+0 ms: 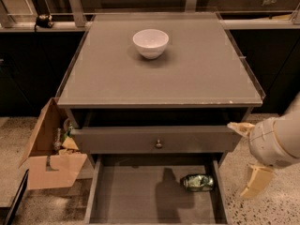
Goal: Pick green can from middle drawer and place on counter
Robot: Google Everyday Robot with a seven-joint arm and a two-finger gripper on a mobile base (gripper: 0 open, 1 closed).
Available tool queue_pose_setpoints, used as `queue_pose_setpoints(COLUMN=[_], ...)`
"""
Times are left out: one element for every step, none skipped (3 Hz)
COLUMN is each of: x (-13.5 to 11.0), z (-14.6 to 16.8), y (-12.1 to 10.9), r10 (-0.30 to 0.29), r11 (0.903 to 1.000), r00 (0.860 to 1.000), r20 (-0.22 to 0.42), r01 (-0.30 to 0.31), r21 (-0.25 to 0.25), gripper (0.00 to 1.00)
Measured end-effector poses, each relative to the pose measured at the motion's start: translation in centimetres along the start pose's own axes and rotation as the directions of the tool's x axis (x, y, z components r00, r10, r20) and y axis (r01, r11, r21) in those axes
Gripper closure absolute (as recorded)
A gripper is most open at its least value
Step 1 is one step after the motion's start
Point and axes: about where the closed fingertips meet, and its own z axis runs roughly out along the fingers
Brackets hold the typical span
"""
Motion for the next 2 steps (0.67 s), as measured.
queue_pose_setpoints(x=[0.9,2.7], z=[2.5,5.2], y=[0.3,0.5], r10=[0.024,0.081], r11=[0.9997,0.9965], r00=[1.000,0.997], r20=[-0.007,0.002], r01=[-0.024,-0.081], r21=[0.002,0.018], gripper=[0.00,0.00])
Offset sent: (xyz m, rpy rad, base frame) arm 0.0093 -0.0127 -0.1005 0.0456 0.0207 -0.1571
